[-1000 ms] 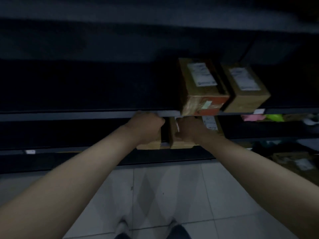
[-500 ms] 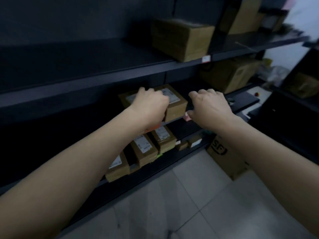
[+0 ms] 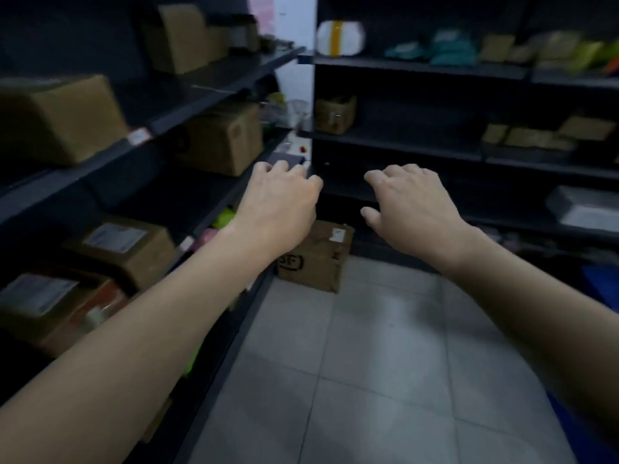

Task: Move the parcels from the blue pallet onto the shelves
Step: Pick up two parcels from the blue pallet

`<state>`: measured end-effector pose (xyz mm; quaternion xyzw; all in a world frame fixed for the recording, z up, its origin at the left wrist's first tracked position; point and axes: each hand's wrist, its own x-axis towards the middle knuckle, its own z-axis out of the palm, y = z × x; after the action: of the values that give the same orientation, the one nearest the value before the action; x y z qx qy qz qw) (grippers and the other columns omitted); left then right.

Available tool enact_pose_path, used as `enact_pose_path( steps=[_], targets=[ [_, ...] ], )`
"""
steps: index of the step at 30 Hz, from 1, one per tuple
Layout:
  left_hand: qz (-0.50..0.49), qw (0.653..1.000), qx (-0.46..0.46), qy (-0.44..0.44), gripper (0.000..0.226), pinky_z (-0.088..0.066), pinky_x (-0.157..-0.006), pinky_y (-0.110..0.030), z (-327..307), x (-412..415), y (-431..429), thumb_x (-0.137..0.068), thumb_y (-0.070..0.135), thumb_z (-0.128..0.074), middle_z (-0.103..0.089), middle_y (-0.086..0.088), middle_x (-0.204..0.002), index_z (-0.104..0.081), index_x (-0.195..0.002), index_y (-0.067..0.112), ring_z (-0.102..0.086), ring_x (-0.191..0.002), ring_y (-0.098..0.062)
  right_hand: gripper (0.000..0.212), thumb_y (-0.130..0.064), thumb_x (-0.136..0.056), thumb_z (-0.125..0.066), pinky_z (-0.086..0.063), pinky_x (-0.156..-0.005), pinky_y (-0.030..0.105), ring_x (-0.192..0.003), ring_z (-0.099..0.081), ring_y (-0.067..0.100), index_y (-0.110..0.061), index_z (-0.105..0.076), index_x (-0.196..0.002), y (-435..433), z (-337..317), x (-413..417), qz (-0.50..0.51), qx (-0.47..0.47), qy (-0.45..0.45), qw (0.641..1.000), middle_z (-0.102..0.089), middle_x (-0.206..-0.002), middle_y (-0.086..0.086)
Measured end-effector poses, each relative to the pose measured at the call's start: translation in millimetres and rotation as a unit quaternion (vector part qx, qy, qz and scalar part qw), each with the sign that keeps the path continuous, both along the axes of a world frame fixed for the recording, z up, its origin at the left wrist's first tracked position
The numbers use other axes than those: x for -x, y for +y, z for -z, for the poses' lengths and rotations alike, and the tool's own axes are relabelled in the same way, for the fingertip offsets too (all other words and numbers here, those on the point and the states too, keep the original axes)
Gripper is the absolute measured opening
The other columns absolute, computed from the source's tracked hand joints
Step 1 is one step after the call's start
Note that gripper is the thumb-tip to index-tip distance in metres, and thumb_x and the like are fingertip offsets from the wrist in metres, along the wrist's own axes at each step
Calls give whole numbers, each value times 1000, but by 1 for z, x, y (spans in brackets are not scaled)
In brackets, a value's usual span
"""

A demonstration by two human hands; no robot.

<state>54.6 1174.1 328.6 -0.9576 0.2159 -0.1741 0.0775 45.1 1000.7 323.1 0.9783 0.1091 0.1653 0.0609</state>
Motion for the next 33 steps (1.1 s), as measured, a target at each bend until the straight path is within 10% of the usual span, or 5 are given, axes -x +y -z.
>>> enact_pose_path(
  steps=[13,33],
  targets=[
    [304,952,24,30,31,-37,-94,-39,24,-30,-387,-96,29,-41,-58,-4,-118,-55,-122,17,-51,-111,-26,38,-37,-94,-51,-38,-91,40,-111,-51,32,-12,-52,-123,-353,28,62,310,-31,38,949,-59,-115,11],
    [587,785,-26,199,24,-39,-87,-40,110,44,-790,-95,28,-48,-58,-4,-110,-58,-114,16,-53,-100,-26,36,-35,-92,-53,-45,-85,41,-108,-54,32,-15,-54,-122,-649,100,251,675,-141,78,720,-60,-115,12]
  ],
)
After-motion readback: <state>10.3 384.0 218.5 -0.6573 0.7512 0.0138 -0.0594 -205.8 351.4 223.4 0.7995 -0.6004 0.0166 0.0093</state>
